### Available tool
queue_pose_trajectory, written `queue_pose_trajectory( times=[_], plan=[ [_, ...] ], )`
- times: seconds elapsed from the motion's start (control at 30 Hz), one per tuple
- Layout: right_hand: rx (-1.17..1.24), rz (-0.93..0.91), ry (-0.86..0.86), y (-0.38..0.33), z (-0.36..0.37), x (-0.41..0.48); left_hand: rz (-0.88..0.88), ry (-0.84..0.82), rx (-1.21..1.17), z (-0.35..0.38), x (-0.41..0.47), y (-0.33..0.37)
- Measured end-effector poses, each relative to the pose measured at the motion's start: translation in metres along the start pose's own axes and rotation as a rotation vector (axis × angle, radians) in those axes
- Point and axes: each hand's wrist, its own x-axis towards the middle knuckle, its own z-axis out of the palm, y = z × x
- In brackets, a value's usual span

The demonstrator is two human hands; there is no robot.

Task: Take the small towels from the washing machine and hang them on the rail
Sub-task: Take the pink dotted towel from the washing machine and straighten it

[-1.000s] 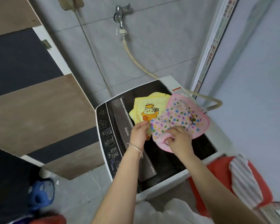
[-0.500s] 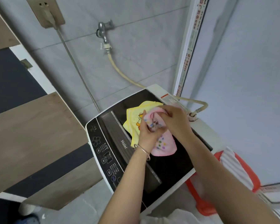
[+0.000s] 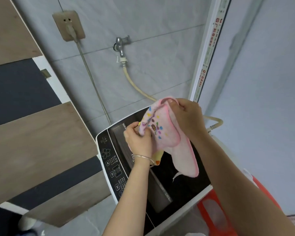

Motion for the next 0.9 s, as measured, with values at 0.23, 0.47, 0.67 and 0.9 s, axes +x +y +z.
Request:
queue_pose_trajectory(
  times=[0.23,0.47,0.67,0.9],
  plan=[
    [0.013,0.032,-0.172,0.004,0.014,-0.008,-0.135,-0.375,-0.425,-0.002,-0.015,0.018],
    [0.008,0.007,-0.115,0.014,0.013,-0.008,0.101,-0.403,-0.096,-0.011,-0.014,0.015],
    [0.036,0.102,-0.030,0.017,-0.004,-0.009,0.092,-0.155,-0.036,-0.024,0.004,0.013],
    [0.022,0.218,0.046,0.020,0.002,-0.014,0.105,-0.180,0.077,-0.024,-0.005,0.021]
  ],
)
